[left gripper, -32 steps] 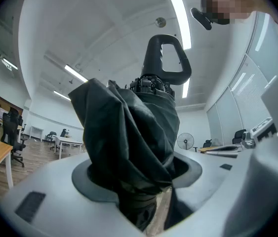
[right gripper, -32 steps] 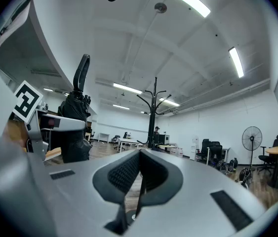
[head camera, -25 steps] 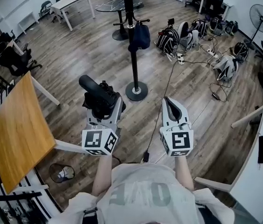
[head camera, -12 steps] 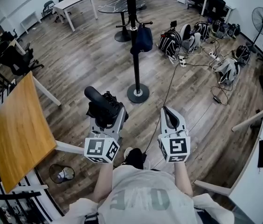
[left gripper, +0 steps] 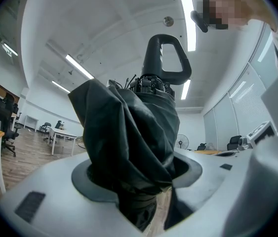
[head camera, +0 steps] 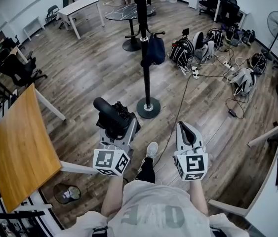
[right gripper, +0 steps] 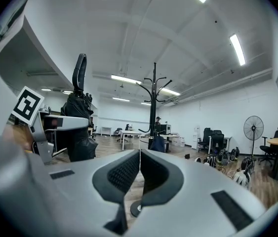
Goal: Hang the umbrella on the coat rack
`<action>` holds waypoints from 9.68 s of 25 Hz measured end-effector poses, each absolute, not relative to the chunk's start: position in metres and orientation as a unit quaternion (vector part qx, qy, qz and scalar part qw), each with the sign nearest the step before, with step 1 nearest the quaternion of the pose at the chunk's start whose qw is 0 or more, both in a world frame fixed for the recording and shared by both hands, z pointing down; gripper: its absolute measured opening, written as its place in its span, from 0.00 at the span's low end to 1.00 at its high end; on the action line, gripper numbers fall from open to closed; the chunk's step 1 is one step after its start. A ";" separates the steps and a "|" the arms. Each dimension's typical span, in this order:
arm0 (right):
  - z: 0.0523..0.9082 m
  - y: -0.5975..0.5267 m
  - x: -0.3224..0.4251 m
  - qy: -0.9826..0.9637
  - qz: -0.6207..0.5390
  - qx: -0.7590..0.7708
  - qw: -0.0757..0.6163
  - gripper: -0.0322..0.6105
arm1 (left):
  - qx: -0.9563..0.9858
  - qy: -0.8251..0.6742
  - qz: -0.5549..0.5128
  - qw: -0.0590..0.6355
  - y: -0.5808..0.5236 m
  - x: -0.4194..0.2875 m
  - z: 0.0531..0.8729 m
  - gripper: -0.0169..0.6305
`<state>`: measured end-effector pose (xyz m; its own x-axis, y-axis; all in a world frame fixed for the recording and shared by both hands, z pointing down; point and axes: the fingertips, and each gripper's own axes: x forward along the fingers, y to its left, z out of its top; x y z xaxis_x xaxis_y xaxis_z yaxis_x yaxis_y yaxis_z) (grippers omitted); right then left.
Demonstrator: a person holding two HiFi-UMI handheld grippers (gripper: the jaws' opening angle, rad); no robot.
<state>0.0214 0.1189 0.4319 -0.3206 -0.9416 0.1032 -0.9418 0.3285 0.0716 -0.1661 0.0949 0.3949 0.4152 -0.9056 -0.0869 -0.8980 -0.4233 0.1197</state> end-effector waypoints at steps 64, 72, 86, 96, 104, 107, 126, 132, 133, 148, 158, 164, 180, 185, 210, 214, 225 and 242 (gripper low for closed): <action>0.402 -0.256 0.065 -0.827 -0.012 0.561 0.042 0.10 | 0.773 -0.631 -0.040 0.050 -0.231 -0.130 0.392 0.48; 0.401 -0.256 0.064 -0.829 -0.014 0.557 0.044 0.10 | 0.759 -0.649 -0.014 0.046 -0.239 -0.126 0.380 0.48; 0.386 -0.247 0.072 -0.821 -0.015 0.570 0.005 0.10 | 0.774 -0.633 0.001 -0.031 -0.297 -0.108 0.287 0.48; 0.387 -0.248 0.081 -0.810 -0.012 0.586 0.008 0.10 | 0.779 -0.625 -0.010 -0.045 -0.359 -0.110 0.241 0.48; 0.390 -0.248 0.099 -0.796 -0.006 0.605 0.002 0.10 | 0.776 -0.631 0.015 -0.018 -0.400 -0.116 0.250 0.48; 0.392 -0.248 0.106 -0.792 -0.002 0.610 -0.002 0.10 | 0.776 -0.630 0.014 -0.003 -0.410 -0.115 0.253 0.48; 0.380 -0.257 0.108 -0.791 -0.005 0.612 -0.022 0.10 | 0.706 -0.707 0.040 -0.005 -0.425 -0.132 0.257 0.48; 0.389 -0.255 0.100 -0.799 0.001 0.601 -0.014 0.10 | 0.734 -0.679 0.020 -0.002 -0.410 -0.120 0.263 0.48; 0.391 -0.255 0.100 -0.801 0.001 0.599 -0.012 0.10 | 0.740 -0.672 0.015 0.000 -0.406 -0.118 0.264 0.48; 0.399 -0.250 0.108 -0.798 0.012 0.603 -0.003 0.10 | 0.660 -0.749 0.039 -0.035 -0.404 -0.137 0.269 0.48; 0.406 -0.251 0.117 -0.791 0.020 0.611 0.001 0.10 | 0.685 -0.727 0.040 0.027 -0.433 -0.135 0.296 0.48; 0.411 -0.253 0.114 -0.793 0.023 0.609 0.012 0.10 | 0.690 -0.722 0.035 0.031 -0.444 -0.136 0.298 0.48; 0.420 -0.257 0.104 -0.799 0.031 0.600 0.021 0.10 | 0.731 -0.682 0.012 0.021 -0.446 -0.118 0.303 0.49; 0.423 -0.255 0.095 -0.806 0.034 0.591 0.023 0.10 | 0.742 -0.670 0.012 0.008 -0.438 -0.111 0.305 0.51; 0.436 -0.250 0.048 -0.837 0.042 0.543 0.046 0.10 | 0.759 -0.651 -0.006 -0.017 -0.352 -0.133 0.315 0.54; 0.434 -0.253 0.043 -0.842 0.036 0.536 0.047 0.10 | 0.760 -0.647 -0.019 -0.054 -0.325 -0.136 0.309 0.54; 0.419 -0.268 0.041 -0.848 -0.002 0.528 0.046 0.10 | 0.772 -0.629 -0.035 -0.087 -0.267 -0.137 0.347 0.27; 0.417 -0.265 0.040 -0.849 -0.003 0.527 0.042 0.10 | 0.762 -0.643 -0.046 -0.057 -0.245 -0.140 0.373 0.07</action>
<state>0.0399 -0.2648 0.4168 -0.4409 -0.8950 0.0682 -0.8945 0.4444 0.0490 -0.1403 -0.2451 0.3732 0.1684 -0.9752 -0.1432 -0.9857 -0.1661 -0.0282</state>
